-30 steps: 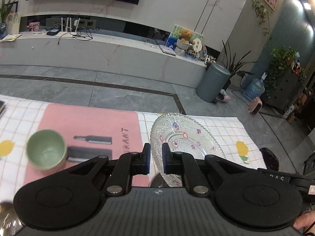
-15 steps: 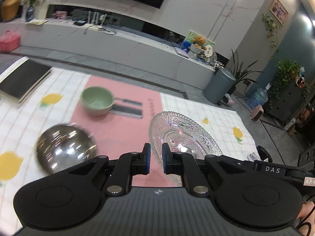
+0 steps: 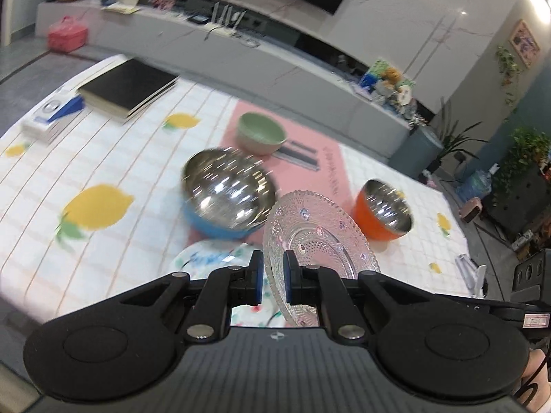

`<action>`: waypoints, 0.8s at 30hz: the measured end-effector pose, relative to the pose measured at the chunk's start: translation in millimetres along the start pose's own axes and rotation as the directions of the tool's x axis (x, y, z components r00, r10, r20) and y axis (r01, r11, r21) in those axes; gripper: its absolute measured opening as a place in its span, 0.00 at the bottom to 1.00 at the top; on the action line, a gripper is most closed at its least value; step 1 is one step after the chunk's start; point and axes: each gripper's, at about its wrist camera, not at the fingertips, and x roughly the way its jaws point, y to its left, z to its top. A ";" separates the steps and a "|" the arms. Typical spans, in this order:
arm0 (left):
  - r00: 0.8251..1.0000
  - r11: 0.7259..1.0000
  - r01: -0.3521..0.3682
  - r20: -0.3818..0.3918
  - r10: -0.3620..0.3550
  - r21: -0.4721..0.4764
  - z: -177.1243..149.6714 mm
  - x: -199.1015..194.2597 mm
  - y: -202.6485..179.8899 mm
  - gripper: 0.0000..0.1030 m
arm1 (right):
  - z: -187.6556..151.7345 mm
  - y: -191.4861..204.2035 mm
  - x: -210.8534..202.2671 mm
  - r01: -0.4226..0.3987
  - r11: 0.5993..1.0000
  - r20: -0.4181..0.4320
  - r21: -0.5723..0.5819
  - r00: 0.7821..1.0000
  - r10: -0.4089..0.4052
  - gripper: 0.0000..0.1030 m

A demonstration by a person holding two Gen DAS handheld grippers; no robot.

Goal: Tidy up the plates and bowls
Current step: 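Carry the clear glass plate with the left tool toward the white floral plate, then lower the glass plate onto the white floral plate and open the left tool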

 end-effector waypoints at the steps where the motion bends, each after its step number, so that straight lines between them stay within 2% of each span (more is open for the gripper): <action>1: 1.000 1.000 -0.010 -0.007 0.010 -0.009 -2.3 0.9 5.0 0.12 | -3.7 2.6 5.8 0.001 1.000 -0.018 -0.003 1.000 -0.001 0.09; 11: 0.994 0.994 -0.070 -0.092 0.061 -0.087 -31.1 14.8 54.2 0.12 | -20.3 14.3 57.3 0.045 0.998 -0.138 -0.051 0.989 -0.052 0.09; 17: 0.988 0.989 -0.089 -0.137 0.073 -0.115 -37.5 34.1 73.6 0.12 | -19.7 20.1 79.0 0.084 0.993 -0.157 -0.086 0.983 -0.096 0.08; 24: 0.987 0.986 -0.088 -0.148 0.067 -0.143 -33.8 47.3 85.6 0.12 | -13.3 21.8 96.5 0.114 0.988 -0.169 -0.108 0.977 -0.131 0.08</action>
